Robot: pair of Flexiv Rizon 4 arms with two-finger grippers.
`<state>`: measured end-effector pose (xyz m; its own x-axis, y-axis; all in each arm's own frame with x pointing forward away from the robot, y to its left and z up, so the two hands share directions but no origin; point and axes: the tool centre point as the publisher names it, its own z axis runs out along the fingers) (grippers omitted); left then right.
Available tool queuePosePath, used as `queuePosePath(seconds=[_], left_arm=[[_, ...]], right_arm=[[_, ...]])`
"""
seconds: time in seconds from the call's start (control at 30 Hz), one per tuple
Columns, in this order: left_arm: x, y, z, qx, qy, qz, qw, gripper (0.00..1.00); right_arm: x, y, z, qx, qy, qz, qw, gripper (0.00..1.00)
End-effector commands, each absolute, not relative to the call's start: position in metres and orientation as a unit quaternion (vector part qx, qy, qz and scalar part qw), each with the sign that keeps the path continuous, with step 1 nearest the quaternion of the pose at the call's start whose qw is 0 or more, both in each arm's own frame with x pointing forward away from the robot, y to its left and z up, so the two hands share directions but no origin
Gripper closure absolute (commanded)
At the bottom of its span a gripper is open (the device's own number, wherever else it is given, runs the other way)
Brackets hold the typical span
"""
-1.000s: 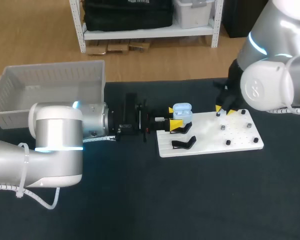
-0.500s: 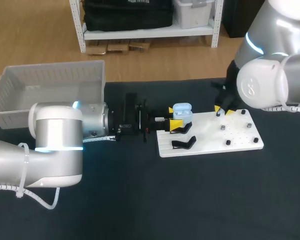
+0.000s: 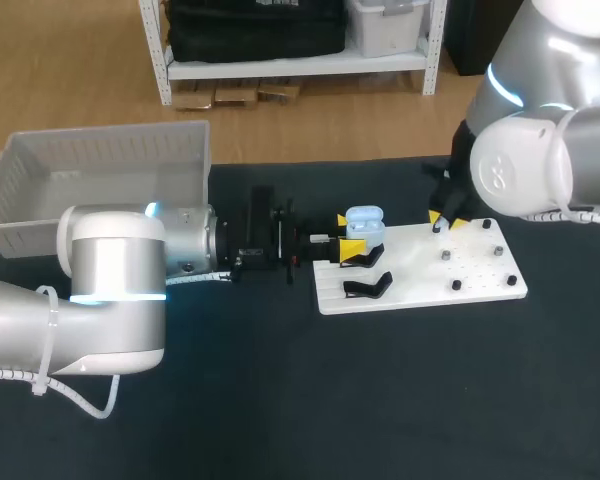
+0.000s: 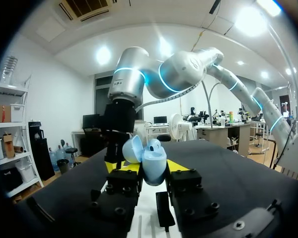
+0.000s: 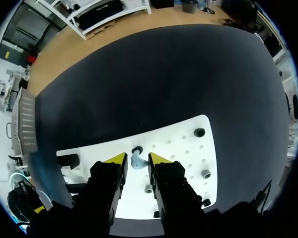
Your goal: Pick up each earbud case from the left stands, insert the matching earbuds, close the lid, and place the case in the box.
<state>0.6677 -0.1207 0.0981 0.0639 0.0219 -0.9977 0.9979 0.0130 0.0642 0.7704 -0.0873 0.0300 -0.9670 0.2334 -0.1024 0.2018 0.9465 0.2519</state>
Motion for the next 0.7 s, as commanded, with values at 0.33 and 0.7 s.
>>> queuePosePath(seconds=[0.33,0.7], left_arm=[[0.6657,-0.1212,0.0969,0.516,0.493,-0.472,0.518,1.0],[0.6657,-0.1212,0.0969,0.516,0.493,-0.472,0.518,1.0]], right_arm=[[0.7667,-0.0873,0.0285,0.115,0.984,0.119,0.066,0.78],[0.7658,-0.0864,0.0316,0.112,0.984,0.116,0.071,1.0]])
